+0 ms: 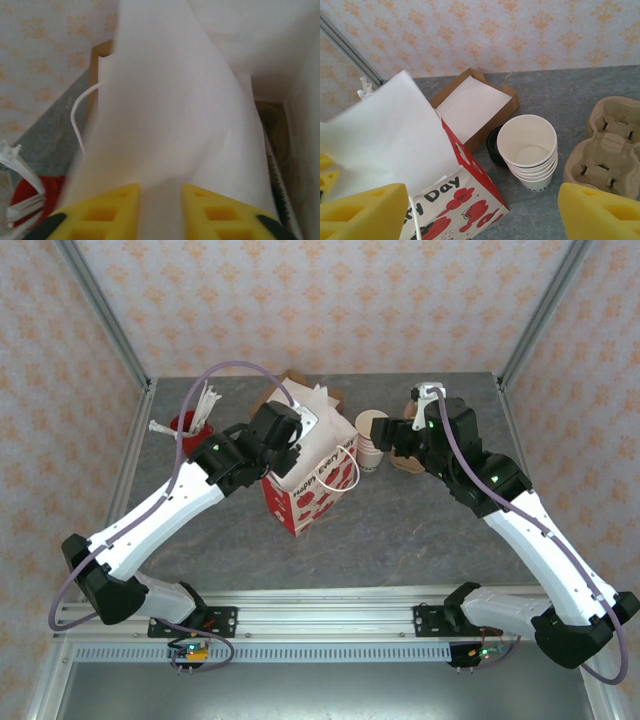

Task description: Pack the takeout coffee

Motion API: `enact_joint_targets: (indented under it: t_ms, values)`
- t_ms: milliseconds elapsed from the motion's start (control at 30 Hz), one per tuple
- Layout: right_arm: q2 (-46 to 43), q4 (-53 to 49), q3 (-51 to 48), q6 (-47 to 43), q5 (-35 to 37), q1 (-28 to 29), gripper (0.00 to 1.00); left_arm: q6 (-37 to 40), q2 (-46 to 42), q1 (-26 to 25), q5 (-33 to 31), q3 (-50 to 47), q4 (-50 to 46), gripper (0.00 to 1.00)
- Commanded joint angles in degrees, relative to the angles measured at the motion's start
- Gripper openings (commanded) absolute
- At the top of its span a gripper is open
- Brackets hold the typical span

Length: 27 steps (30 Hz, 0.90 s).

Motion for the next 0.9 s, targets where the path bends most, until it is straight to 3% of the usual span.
enact_joint_targets:
  t_ms: [0, 267, 433, 533, 633, 700, 800, 867]
  values:
    - [-0.3, 0.4, -0.3, -0.1, 0.3, -0.3, 0.79, -1.7, -3.4, -0.2, 3.2, 0.1, 1.2, 0.35]
    - [-0.3, 0.5, -0.8, -0.2, -1.3, -0.3, 0.79, -5.8, -8.9, 0.2, 3.0, 0.4, 2.4, 0.49]
    - [0.0, 1.5, -2.3, -0.7, -2.2, -0.3, 0.79, -14.0, -12.4, 4.7, 3.7, -1.5, 3.3, 0.54]
    - [0.0, 0.9, -3.6, -1.9, 4.2, -0.2, 0.81, -19.0, -16.5, 8.5, 2.4, -5.3, 5.9, 0.59]
    - [0.0, 1.1, -5.9, -3.4, 17.5, -0.4, 0.85, -22.0, -22.6, 11.3, -2.8, -13.1, 12.0, 0.69]
    - [0.0, 3.0, -8.5, -4.2, 26.8, -1.0, 0.90, -23.1, -27.0, 13.4, -8.1, -19.2, 16.8, 0.76]
    - [-0.3, 6.1, -13.0, -4.1, 34.7, -3.6, 0.99, -22.5, -31.7, 16.7, -18.2, -28.9, 24.5, 0.94]
    - [-1.0, 9.3, -16.5, -3.6, 37.5, -6.2, 0.99, -22.7, -33.1, 20.1, -23.3, -34.4, 28.8, 1.00]
